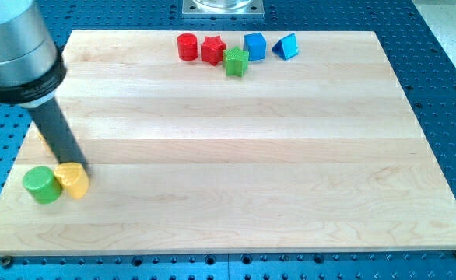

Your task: Move the hexagon to the left of the heart

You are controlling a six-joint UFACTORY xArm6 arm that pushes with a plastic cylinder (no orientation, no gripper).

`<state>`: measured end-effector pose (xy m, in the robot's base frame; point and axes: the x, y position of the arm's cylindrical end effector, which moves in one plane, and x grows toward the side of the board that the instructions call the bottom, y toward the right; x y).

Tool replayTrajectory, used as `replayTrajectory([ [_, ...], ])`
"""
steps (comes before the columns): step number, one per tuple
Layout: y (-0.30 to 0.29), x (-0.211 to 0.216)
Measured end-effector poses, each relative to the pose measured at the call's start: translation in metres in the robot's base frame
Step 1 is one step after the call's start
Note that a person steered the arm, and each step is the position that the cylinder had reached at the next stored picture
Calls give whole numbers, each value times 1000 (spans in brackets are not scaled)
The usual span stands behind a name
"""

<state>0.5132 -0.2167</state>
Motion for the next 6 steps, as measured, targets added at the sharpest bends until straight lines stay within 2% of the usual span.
replayTrajectory([
  [1, -1, 3],
  [3, 48, -132],
  [4, -9, -121],
  [5, -32, -66],
  [6, -12, -18],
])
